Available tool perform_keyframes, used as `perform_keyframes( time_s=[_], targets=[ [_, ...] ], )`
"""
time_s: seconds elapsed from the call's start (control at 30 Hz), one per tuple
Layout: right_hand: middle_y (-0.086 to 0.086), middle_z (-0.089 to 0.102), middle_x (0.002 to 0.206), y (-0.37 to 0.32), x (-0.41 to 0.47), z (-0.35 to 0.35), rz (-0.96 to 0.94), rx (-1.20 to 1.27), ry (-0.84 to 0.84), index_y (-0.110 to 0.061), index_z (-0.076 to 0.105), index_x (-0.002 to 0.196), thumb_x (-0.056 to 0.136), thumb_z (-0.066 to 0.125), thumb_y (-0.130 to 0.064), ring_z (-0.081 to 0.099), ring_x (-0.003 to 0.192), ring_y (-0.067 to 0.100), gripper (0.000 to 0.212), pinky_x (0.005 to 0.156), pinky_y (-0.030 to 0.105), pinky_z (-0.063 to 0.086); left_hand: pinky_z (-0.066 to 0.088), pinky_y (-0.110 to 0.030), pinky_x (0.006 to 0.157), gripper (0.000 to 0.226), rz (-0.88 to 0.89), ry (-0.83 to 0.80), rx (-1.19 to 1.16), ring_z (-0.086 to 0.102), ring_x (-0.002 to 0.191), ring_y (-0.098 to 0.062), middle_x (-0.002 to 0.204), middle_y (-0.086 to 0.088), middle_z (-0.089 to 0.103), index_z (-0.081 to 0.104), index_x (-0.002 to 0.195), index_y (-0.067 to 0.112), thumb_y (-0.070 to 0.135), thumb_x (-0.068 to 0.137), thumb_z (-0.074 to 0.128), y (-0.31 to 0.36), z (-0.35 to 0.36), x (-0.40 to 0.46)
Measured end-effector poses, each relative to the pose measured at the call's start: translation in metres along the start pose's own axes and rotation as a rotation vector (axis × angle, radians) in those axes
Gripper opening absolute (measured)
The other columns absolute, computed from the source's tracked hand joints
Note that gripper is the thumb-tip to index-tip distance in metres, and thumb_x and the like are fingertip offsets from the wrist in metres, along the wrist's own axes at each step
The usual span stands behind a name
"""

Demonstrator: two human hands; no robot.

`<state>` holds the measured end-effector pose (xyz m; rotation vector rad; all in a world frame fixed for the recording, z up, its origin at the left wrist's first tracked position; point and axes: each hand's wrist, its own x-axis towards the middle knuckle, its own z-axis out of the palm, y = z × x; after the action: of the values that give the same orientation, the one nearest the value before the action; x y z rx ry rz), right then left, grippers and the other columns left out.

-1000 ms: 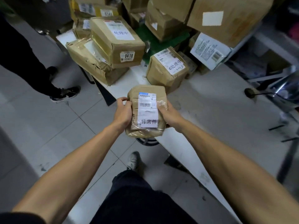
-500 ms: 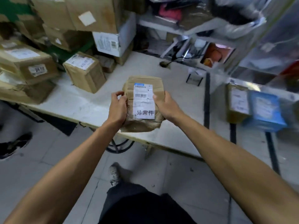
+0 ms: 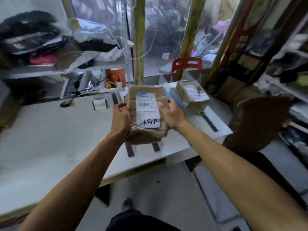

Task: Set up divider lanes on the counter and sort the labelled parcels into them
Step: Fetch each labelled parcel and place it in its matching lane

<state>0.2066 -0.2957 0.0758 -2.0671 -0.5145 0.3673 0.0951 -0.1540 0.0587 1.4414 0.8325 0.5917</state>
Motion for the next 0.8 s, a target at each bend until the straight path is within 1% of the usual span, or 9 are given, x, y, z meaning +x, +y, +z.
perform_keyframes(
  time_s=[0.1, 0.2, 0.27, 0.3, 0.4, 0.5, 0.6, 0.67, 0.8],
  targets=[
    [0.0, 0.067, 0.127, 0.027, -0.002, -0.042, 0.067, 0.047, 0.096, -0.02, 0.052, 0.135, 0.089, 0.058, -0.062, 0.064, 0.115, 0.022, 0.062, 0.102, 0.045, 0.05, 0.055, -0.044, 0.094, 0.042, -0.015, -0.121, 0.013, 0.066, 0.096, -0.024, 0.106, -0.008, 0.064, 0.048, 0.132, 0.018, 0.037, 0.095, 0.043, 0.005, 0.051, -0.001],
    [-0.006, 0.064, 0.122, 0.052, -0.003, -0.08, 0.118, 0.073, 0.151, -0.024, 0.051, 0.134, 0.097, 0.056, -0.051, 0.063, 0.112, 0.018, 0.045, 0.1, 0.041, 0.05, 0.053, -0.051, 0.098, 0.044, -0.035, -0.241, 0.038, 0.066, 0.105, -0.031, 0.117, -0.012, 0.065, 0.049, 0.127, 0.028, 0.048, 0.088, 0.044, 0.002, 0.098, 0.001],
    [-0.005, 0.065, 0.119, 0.068, 0.0, -0.105, 0.156, 0.058, 0.192, -0.031, 0.05, 0.125, 0.097, 0.056, -0.053, 0.065, 0.11, 0.02, 0.036, 0.1, 0.044, 0.051, 0.055, -0.051, 0.095, 0.038, -0.062, -0.31, 0.039, 0.067, 0.105, -0.033, 0.117, -0.013, 0.064, 0.046, 0.12, 0.035, 0.052, 0.087, 0.045, -0.002, 0.131, 0.001],
    [-0.007, 0.066, 0.117, 0.076, 0.003, -0.119, 0.178, 0.05, 0.209, -0.034, 0.049, 0.12, 0.094, 0.057, -0.056, 0.066, 0.108, 0.019, 0.035, 0.098, 0.045, 0.053, 0.058, -0.047, 0.089, 0.032, -0.074, -0.348, 0.033, 0.068, 0.102, -0.031, 0.114, -0.013, 0.064, 0.044, 0.122, 0.033, 0.048, 0.093, 0.045, 0.001, 0.147, -0.003],
    [-0.01, 0.07, 0.111, 0.1, 0.019, -0.162, 0.207, 0.045, 0.294, -0.037, 0.056, 0.119, 0.085, 0.063, -0.061, 0.069, 0.102, 0.015, 0.042, 0.094, 0.043, 0.056, 0.058, -0.034, 0.073, 0.027, -0.088, -0.482, 0.01, 0.069, 0.094, -0.022, 0.111, -0.008, 0.063, 0.038, 0.135, 0.026, 0.033, 0.109, 0.039, -0.002, 0.194, -0.003],
    [-0.007, 0.069, 0.112, 0.113, 0.035, -0.199, 0.235, 0.018, 0.311, -0.025, 0.06, 0.133, 0.096, 0.066, -0.041, 0.068, 0.098, 0.01, 0.04, 0.085, 0.03, 0.055, 0.057, -0.033, 0.076, 0.037, -0.113, -0.609, 0.036, 0.069, 0.097, -0.018, 0.118, -0.006, 0.062, 0.033, 0.144, 0.023, 0.035, 0.109, 0.039, -0.005, 0.237, 0.005],
    [-0.006, 0.071, 0.117, 0.131, 0.054, -0.226, 0.269, -0.05, 0.314, -0.028, 0.065, 0.129, 0.094, 0.066, -0.044, 0.068, 0.106, 0.014, 0.038, 0.097, 0.038, 0.055, 0.06, -0.039, 0.081, 0.043, -0.19, -0.684, 0.052, 0.071, 0.098, -0.021, 0.122, -0.006, 0.064, 0.03, 0.145, 0.022, 0.035, 0.108, 0.046, -0.007, 0.271, 0.015],
    [-0.008, 0.071, 0.117, 0.141, 0.069, -0.237, 0.296, -0.089, 0.289, -0.031, 0.065, 0.128, 0.094, 0.065, -0.045, 0.068, 0.105, 0.013, 0.037, 0.098, 0.039, 0.054, 0.061, -0.034, 0.072, 0.043, -0.227, -0.738, 0.045, 0.073, 0.094, -0.022, 0.116, -0.005, 0.065, 0.029, 0.141, 0.02, 0.029, 0.106, 0.051, -0.009, 0.287, 0.021],
    [-0.014, 0.066, 0.106, 0.151, 0.094, -0.25, 0.313, -0.139, 0.206, -0.031, 0.055, 0.14, 0.1, 0.06, -0.041, 0.065, 0.092, 0.001, 0.042, 0.076, 0.026, 0.055, 0.06, -0.024, 0.065, 0.044, -0.307, -0.807, 0.065, 0.075, 0.09, -0.017, 0.114, -0.007, 0.067, 0.032, 0.138, 0.012, 0.022, 0.103, 0.057, -0.016, 0.312, 0.04]
  ],
)
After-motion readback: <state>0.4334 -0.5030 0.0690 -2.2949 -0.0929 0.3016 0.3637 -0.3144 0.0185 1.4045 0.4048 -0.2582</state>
